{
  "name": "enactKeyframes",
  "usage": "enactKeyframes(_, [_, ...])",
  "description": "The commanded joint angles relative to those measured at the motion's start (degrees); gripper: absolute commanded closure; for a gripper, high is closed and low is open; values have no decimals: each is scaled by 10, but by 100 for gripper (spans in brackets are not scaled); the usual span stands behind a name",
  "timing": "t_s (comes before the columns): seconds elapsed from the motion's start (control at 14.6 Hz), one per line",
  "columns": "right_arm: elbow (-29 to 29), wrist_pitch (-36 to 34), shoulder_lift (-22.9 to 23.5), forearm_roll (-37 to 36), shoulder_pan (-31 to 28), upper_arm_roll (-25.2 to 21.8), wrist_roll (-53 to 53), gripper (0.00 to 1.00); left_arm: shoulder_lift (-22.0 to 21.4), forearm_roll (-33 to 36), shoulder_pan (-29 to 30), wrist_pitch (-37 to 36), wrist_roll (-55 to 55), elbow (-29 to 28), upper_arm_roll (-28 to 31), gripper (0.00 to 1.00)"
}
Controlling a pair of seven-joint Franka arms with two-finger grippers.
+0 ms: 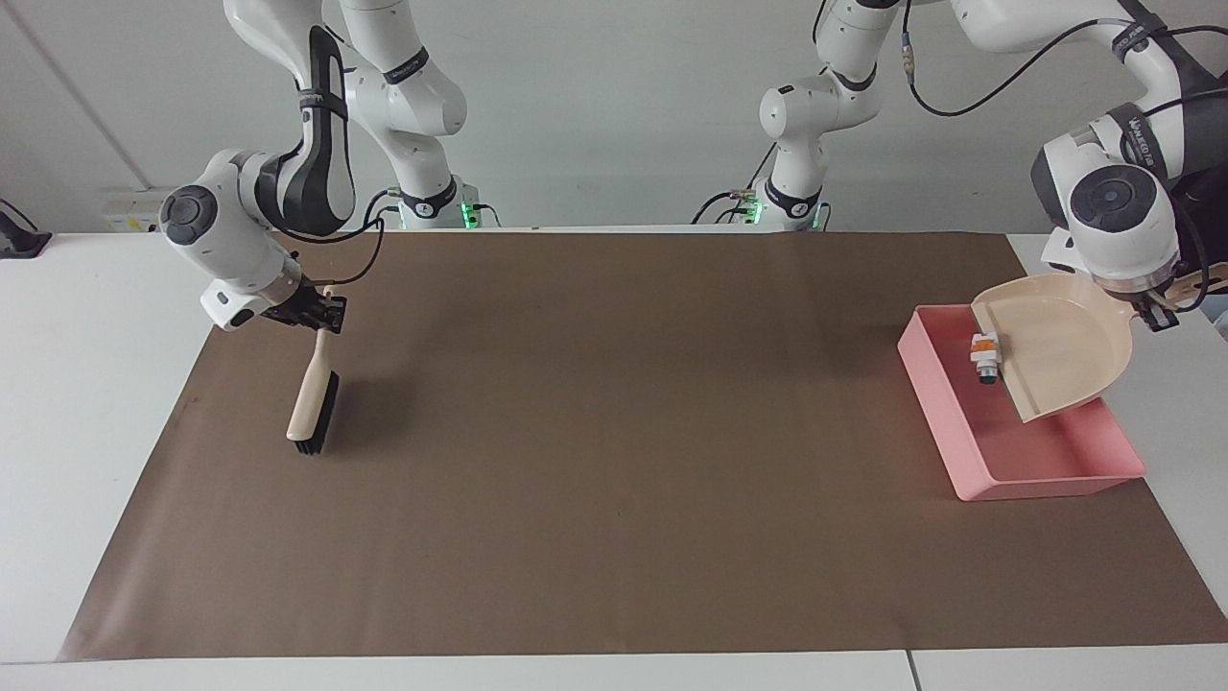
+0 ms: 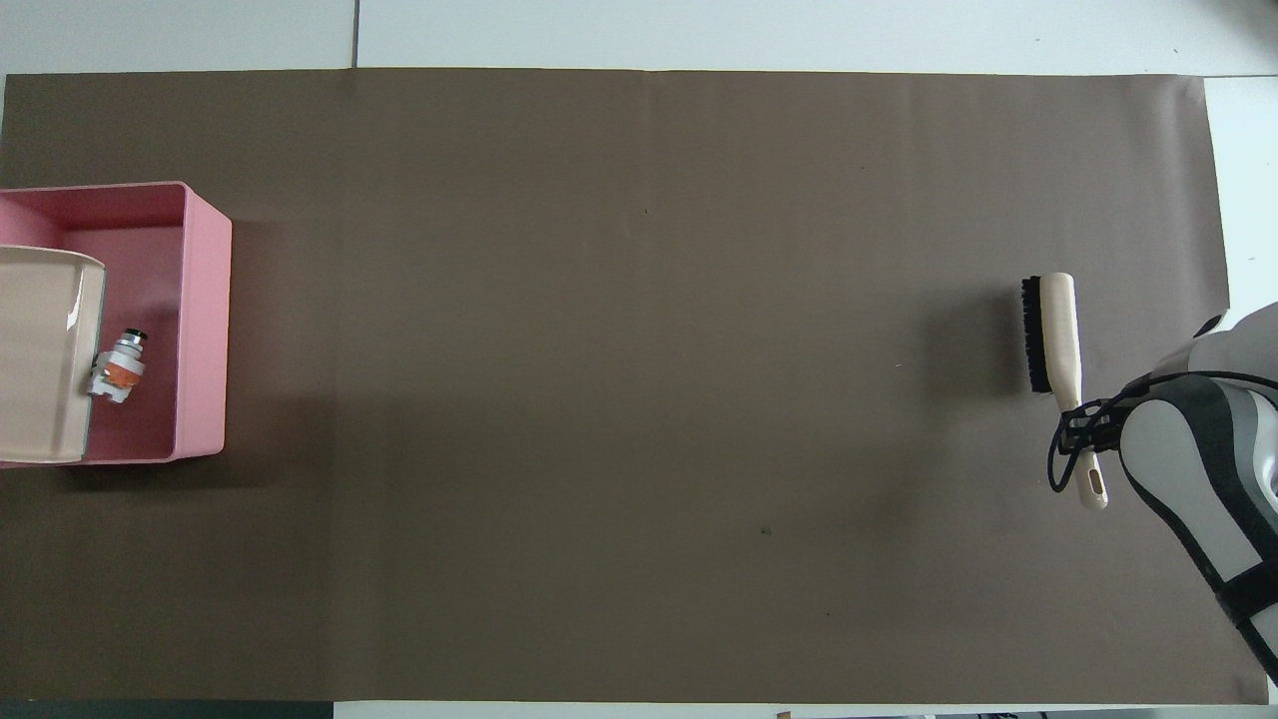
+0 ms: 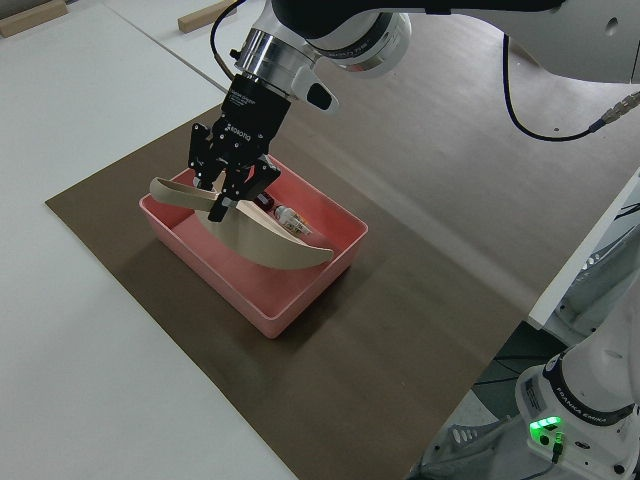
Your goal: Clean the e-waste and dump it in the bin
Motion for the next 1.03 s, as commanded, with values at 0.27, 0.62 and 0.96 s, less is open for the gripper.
enactKeyframes(0.27, [-35, 32, -26, 11, -14, 10, 7, 85, -75, 40, -34, -70, -3, 2, -4, 100])
enactKeyframes(0.62, [-39, 35, -27, 11, -14, 10, 0, 78, -102, -117, -73, -107, -10, -16, -14, 100])
enactKeyframes(0.96, [-48, 43, -31, 9, -14, 9, -30, 77, -97, -219, -194, -95, -61, -75, -14, 100])
